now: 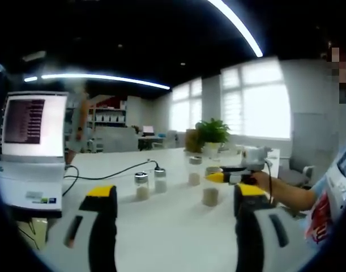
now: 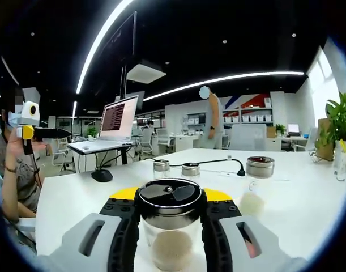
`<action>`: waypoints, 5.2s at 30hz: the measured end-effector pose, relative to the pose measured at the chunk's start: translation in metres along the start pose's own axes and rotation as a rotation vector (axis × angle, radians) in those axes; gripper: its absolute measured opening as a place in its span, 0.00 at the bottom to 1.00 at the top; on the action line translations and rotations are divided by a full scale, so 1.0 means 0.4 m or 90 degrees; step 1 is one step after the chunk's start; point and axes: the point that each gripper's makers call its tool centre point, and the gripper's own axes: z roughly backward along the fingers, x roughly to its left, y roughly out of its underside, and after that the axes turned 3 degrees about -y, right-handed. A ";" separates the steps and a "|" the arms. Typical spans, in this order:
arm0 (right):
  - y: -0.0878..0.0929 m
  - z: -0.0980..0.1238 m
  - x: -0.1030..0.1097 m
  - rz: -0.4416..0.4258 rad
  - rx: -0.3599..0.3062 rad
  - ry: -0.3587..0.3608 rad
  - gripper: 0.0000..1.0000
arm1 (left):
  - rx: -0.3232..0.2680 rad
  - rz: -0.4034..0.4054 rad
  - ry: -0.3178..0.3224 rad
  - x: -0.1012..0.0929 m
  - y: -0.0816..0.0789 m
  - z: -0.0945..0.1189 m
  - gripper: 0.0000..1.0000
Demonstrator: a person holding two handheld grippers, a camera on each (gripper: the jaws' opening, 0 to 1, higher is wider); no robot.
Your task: Rotate the seasoning bottle until the label or dispensing opening points toward the visible target arrow and the bottle remains upright within the marked orientation range
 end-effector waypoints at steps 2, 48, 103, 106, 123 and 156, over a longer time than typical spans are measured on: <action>0.001 0.000 0.000 -0.001 0.005 -0.013 0.41 | 0.001 0.001 0.000 0.001 0.002 -0.001 0.90; 0.005 0.006 0.045 -0.002 0.004 -0.238 0.41 | 0.016 0.001 0.005 -0.005 0.017 -0.015 0.90; 0.007 0.000 0.053 0.014 0.000 -0.322 0.47 | 0.015 0.002 0.002 -0.002 0.017 -0.013 0.90; 0.004 0.001 0.049 0.017 0.000 -0.313 0.59 | 0.015 0.002 0.004 -0.003 0.015 -0.014 0.90; -0.029 0.052 0.019 0.040 -0.016 -0.232 0.97 | 0.007 0.003 0.011 -0.010 0.009 -0.016 0.90; -0.069 0.323 -0.098 0.067 -0.022 -0.003 0.99 | 0.005 0.001 0.037 -0.049 0.010 -0.038 0.90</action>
